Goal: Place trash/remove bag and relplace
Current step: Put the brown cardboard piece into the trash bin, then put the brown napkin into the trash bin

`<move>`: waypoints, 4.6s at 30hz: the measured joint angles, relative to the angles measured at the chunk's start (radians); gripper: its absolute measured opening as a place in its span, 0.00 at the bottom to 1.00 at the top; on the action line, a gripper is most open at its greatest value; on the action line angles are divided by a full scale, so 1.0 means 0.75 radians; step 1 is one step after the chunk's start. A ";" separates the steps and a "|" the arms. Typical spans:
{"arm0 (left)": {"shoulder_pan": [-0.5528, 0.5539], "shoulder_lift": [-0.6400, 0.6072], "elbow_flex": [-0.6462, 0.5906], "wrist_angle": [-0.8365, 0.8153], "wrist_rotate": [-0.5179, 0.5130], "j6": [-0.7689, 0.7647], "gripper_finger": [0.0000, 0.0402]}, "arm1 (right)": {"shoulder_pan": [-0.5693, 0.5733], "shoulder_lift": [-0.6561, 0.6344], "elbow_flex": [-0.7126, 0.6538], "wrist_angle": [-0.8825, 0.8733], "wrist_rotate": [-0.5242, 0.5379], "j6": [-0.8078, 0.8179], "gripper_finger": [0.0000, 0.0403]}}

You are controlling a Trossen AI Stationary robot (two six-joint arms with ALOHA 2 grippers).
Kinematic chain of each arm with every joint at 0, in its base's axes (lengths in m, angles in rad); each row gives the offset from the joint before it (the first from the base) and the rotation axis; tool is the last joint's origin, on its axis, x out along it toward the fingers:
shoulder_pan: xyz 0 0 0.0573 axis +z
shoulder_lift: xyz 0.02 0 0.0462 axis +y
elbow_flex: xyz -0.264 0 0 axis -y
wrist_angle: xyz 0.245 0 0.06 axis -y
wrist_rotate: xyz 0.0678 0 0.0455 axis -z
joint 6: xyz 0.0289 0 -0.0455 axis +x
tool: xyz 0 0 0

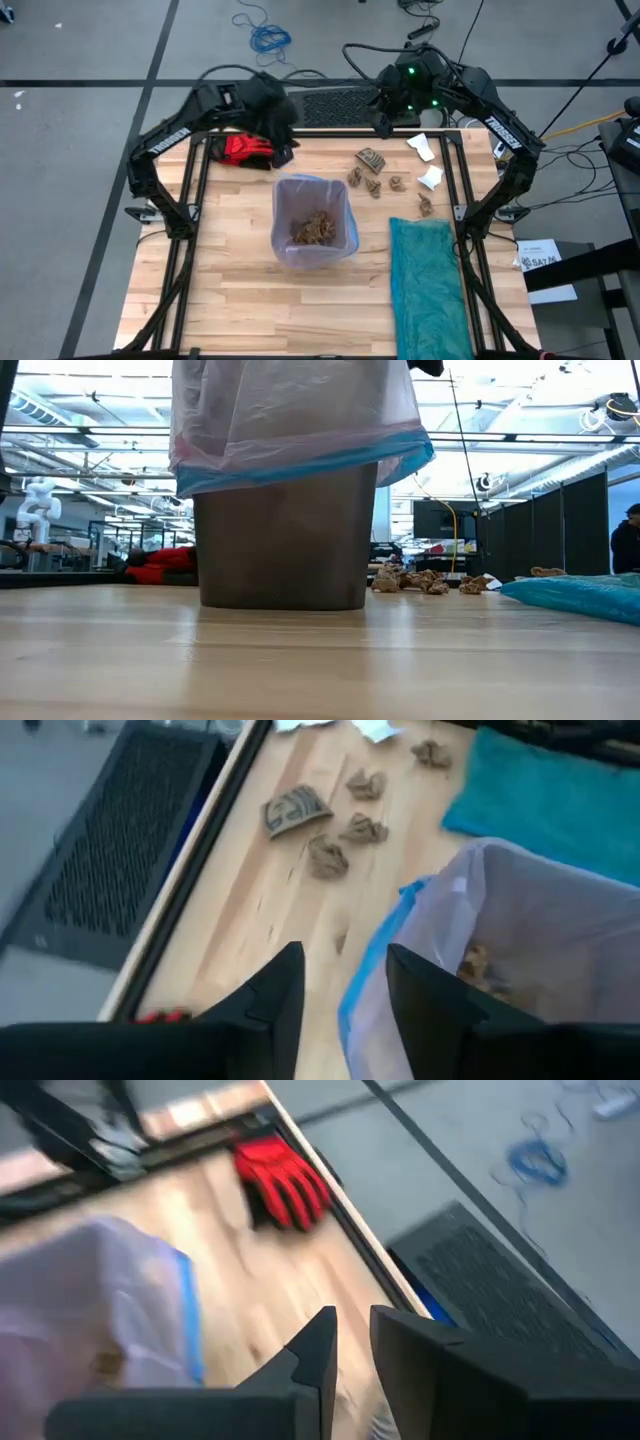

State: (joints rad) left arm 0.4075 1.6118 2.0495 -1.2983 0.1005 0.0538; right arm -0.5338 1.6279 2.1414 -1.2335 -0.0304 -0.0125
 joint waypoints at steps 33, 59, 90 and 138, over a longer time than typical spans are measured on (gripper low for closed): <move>0.243 -0.642 -0.913 0.703 0.041 -0.413 0.00 | -0.158 -0.194 -1.605 0.958 -0.033 0.328 0.36; 0.243 -0.640 -0.913 0.691 0.029 -0.378 0.00 | -0.146 0.272 -1.595 1.232 0.172 0.576 0.53; 0.243 -0.640 -0.912 0.693 0.022 -0.343 0.00 | -0.132 -0.476 -1.488 0.982 -0.095 0.607 0.00; 0.243 -0.631 -0.912 0.666 0.075 -0.263 0.00 | 0.418 -0.310 -0.944 1.141 -0.651 0.680 0.43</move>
State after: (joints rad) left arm 0.5896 1.1389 1.3654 -0.7985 0.1566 -0.1432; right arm -0.2200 1.3951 1.4331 -0.3776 -0.5186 0.4978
